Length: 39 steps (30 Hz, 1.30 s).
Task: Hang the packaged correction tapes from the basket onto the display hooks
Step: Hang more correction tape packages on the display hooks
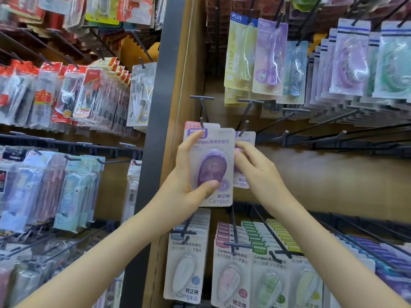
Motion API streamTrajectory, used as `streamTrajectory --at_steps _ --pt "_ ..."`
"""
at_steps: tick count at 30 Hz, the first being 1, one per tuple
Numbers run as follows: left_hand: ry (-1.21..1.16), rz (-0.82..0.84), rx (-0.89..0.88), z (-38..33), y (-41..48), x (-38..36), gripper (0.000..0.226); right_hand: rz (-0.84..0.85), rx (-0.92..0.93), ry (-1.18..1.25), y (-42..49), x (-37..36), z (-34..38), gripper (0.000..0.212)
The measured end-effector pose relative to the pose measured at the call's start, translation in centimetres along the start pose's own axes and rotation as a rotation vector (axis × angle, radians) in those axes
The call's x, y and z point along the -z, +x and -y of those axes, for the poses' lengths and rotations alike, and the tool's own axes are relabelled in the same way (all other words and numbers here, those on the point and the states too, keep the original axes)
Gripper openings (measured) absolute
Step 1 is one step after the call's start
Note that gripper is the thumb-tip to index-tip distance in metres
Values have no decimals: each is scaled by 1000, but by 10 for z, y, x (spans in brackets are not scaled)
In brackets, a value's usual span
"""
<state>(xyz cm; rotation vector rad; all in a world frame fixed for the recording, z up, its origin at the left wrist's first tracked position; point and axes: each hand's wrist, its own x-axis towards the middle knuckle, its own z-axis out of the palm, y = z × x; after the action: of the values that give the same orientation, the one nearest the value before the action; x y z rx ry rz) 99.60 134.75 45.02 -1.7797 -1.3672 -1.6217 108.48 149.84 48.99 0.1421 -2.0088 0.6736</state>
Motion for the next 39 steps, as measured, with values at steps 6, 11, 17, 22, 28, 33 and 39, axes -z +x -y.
streamTrajectory --at_steps 6,11,17,22,28,33,39 --pt "19 17 -38 -4 21 -12 82 86 -134 551 -10 9 12 34" --pt "330 80 2 -8 27 -11 78 57 -119 489 -8 9 9 28" --pt "1151 -351 -378 7 21 22 46 -79 -151 474 8 19 8 28" --pt "1274 -369 -270 29 21 41 50 -108 -127 363 10 18 9 43" --pt "1181 -370 -303 33 22 40 45 -170 16 235 2 20 9 60" --pt "1162 -390 -329 34 21 42 44 -156 12 198 5 10 11 57" --pt "1143 -411 -370 34 21 44 39 -216 -54 104 7 1 19 58"
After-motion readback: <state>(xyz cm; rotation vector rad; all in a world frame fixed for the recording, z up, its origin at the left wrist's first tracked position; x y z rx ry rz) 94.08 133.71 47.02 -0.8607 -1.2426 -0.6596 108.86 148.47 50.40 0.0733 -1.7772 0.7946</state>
